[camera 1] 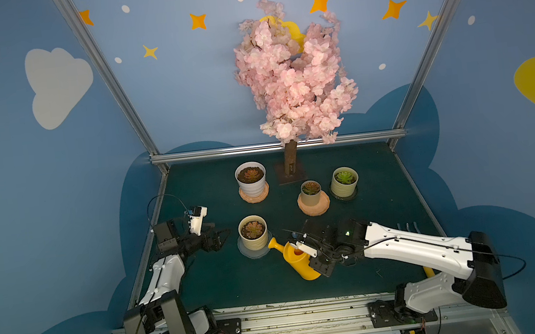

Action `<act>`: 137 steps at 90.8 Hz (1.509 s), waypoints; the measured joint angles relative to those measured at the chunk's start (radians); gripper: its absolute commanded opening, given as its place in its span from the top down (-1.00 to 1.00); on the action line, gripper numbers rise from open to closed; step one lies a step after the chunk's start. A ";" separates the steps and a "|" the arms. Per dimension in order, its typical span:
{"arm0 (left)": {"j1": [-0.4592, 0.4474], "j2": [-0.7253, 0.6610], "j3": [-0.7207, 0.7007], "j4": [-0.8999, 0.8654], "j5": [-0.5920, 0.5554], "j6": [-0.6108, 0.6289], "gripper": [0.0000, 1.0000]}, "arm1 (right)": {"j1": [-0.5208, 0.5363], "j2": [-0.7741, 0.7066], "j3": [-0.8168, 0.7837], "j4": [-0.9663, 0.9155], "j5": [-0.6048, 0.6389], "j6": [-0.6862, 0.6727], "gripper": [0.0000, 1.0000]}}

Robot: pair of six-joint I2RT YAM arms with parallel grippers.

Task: Water the succulent around the soil edge
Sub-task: Water the soil of the potted plant with water.

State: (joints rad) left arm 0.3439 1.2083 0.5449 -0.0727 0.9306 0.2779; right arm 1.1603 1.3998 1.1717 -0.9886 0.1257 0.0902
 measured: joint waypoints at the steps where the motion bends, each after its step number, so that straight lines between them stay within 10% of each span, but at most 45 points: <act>1: 0.000 0.000 0.000 0.000 0.000 0.000 -1.00 | 0.000 0.002 0.003 -0.003 0.000 -0.001 1.00; 137: 0.000 -0.011 -0.014 0.013 -0.007 0.000 -1.00 | -0.020 0.208 0.294 -0.224 0.027 -0.043 1.00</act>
State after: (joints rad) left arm 0.3439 1.1973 0.5308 -0.0597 0.9237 0.2775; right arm 1.1404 1.6081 1.4662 -1.2125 0.1532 0.0471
